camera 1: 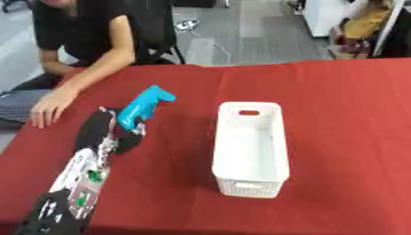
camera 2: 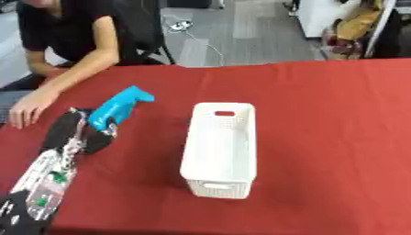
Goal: Pick up objects on the table and place them in the box.
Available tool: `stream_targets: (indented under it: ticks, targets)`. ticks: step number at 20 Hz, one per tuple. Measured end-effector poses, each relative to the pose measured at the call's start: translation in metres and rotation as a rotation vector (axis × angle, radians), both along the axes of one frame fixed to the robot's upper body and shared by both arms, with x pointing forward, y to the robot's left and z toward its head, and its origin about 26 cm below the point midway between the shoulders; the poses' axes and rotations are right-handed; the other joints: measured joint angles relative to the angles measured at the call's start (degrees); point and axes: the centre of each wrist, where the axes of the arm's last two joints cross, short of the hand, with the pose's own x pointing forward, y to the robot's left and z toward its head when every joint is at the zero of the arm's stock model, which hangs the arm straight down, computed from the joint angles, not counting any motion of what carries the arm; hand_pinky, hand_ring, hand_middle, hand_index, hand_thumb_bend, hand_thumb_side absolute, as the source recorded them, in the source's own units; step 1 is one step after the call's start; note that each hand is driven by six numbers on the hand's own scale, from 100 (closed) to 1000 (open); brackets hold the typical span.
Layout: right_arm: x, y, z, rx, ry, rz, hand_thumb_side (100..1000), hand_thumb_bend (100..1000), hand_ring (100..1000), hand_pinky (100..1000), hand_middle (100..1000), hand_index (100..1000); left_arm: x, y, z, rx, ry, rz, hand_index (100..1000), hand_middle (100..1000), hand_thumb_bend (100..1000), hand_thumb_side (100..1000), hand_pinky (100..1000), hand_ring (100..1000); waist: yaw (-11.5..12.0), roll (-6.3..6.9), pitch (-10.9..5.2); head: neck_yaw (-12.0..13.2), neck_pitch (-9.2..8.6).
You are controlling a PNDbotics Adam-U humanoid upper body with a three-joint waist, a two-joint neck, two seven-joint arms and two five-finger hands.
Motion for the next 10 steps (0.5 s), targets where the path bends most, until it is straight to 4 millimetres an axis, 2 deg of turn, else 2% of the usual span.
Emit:
stream_targets:
  ticks: [4,10]
  targets:
    - [0.0,0.0,0.0,0.0,0.0,0.0,920,100,878,814,863,995,-0.002,0.002,-0.016,-0.195,-0.1,0.019,127,100,100,553,100,100,0.0,0.0,0.0,0.0,0.0]
    - [0.0,0.0,0.0,0.0,0.0,0.0,920,100,878,814,863,995,-0.003,0.003,-0.022,-0.289,-0.157,0.027,124,100,100,540,100,100,0.0,0.0,0.0,0.0,0.0]
